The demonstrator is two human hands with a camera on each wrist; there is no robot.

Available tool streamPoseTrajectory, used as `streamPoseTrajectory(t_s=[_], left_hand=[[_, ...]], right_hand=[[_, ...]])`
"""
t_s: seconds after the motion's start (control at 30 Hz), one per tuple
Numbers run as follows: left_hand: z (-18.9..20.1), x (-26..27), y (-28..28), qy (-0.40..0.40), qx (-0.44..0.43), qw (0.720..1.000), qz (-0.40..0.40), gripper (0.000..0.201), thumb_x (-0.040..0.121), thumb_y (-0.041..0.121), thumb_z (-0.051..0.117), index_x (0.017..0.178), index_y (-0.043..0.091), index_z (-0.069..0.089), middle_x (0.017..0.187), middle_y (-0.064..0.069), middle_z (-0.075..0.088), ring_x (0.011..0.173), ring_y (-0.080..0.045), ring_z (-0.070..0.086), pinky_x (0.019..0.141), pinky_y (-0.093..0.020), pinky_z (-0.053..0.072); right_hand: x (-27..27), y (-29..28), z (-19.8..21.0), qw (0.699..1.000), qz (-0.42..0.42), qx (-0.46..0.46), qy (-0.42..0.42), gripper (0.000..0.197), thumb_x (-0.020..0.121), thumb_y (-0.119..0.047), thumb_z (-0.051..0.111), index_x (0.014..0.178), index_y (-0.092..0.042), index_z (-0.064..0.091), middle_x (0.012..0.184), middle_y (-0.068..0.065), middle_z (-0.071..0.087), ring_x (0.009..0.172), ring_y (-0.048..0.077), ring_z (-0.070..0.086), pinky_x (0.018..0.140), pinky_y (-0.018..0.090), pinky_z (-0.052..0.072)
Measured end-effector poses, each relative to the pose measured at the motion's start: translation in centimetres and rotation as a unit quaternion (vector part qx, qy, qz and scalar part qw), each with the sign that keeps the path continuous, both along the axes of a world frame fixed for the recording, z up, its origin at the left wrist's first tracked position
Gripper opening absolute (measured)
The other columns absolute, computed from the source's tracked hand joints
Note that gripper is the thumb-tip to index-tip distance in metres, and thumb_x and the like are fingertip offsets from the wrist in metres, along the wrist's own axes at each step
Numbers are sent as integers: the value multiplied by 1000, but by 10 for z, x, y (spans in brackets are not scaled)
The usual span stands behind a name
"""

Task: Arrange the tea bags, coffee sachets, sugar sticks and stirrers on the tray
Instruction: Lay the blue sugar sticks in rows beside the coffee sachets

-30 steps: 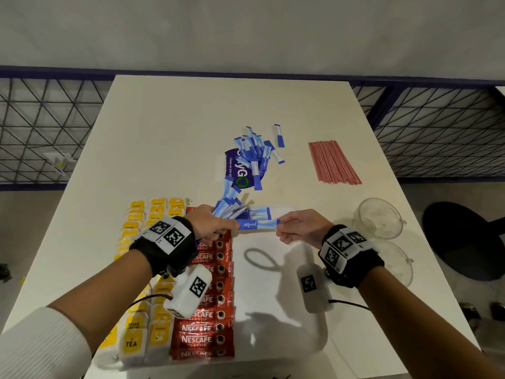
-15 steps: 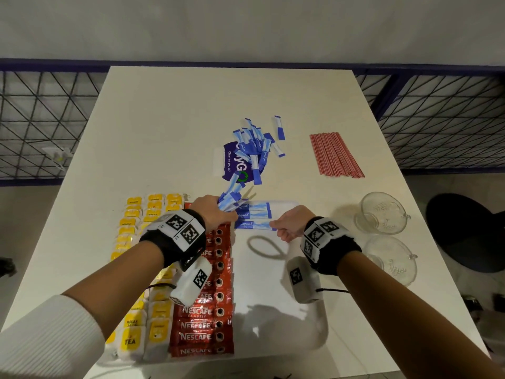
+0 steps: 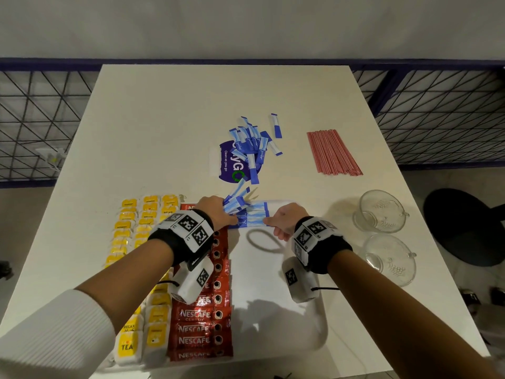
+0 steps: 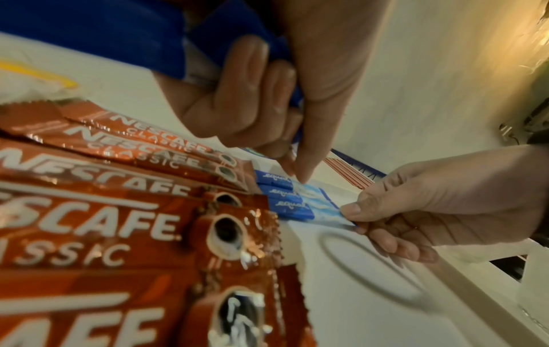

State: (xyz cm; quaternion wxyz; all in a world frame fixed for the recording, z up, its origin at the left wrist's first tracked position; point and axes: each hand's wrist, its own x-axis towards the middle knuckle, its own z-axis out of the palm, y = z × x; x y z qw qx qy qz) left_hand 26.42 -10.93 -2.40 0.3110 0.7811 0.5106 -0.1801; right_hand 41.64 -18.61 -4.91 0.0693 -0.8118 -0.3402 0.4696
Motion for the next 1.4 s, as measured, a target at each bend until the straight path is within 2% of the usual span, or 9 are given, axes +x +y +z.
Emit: streamPoseTrajectory(t_s=[0.3, 0.4, 0.47, 0.53, 0.7, 0.9, 1.03, 1.2, 1.4], left_hand=[[6, -3, 0, -46, -6, 999, 27, 42, 89, 37, 58, 115, 5, 56, 103, -15, 60, 84, -19, 48, 53, -15, 30], [11, -7, -1, -98, -28, 994, 36, 40, 89, 36, 58, 118, 9, 54, 109, -12, 61, 88, -22, 52, 64, -25, 36], [14, -11, -1, -157, -80, 983, 61, 32, 88, 34, 60, 112, 14, 54, 89, -5, 61, 74, -19, 52, 64, -25, 37], [19, -14, -2, -223, -159, 956, 106, 18, 89, 29, 60, 97, 15, 53, 64, 1, 55, 48, -11, 46, 47, -20, 37], [44, -16, -13, -283, -255, 916, 124, 26, 96, 20, 48, 72, 11, 50, 35, 4, 52, 25, -2, 36, 32, -12, 28], [52, -27, -16, -308, -279, 899, 143, 30, 94, 30, 48, 85, 5, 61, 41, 1, 58, 25, -6, 39, 31, -13, 31], [48, -43, -14, -315, -261, 897, 165, 40, 81, 45, 56, 74, 6, 64, 34, 2, 49, 25, -7, 31, 33, -14, 26], [47, -59, -16, -342, -247, 887, 186, 17, 92, 16, 54, 84, 2, 58, 35, 5, 53, 25, -4, 30, 31, -13, 25], [35, -68, -15, -351, -214, 884, 221, 31, 87, 34, 59, 86, 4, 68, 56, 0, 67, 32, -8, 32, 36, -16, 29]], right_hand=[[2, 0, 4, 999, -19, -9, 36, 36, 90, -34, 57, 66, -7, 54, 64, 7, 60, 56, 18, 55, 86, 35, 53], [7, -1, 7, 998, -39, 3, 45, 34, 88, -34, 60, 69, -7, 54, 64, 9, 60, 57, 21, 56, 81, 35, 54], [9, 0, 15, 996, -46, 35, 66, 32, 88, -34, 61, 74, -6, 54, 66, 8, 59, 56, 19, 55, 70, 30, 54], [8, 2, 27, 983, -74, 105, 130, 25, 88, -28, 62, 87, -5, 54, 68, 7, 57, 55, 17, 54, 58, 24, 50], [-3, 4, 57, 931, -98, 220, 273, 18, 85, -10, 64, 102, -11, 58, 77, 6, 61, 64, 16, 58, 58, 19, 52], [-14, 5, 67, 922, -84, 269, 265, 11, 82, -2, 64, 77, -9, 60, 61, 5, 63, 47, 5, 58, 54, 16, 52], [-15, 2, 70, 911, -124, 293, 261, 11, 83, -2, 64, 75, -7, 58, 62, 9, 60, 43, 8, 54, 47, 16, 48], [-17, -5, 68, 913, -152, 269, 267, 9, 85, -3, 61, 78, -4, 57, 64, 12, 56, 43, 10, 51, 44, 17, 45], [-25, -18, 67, 906, -159, 278, 276, 4, 85, -4, 62, 82, -6, 60, 64, 13, 60, 44, 13, 53, 49, 22, 46]])
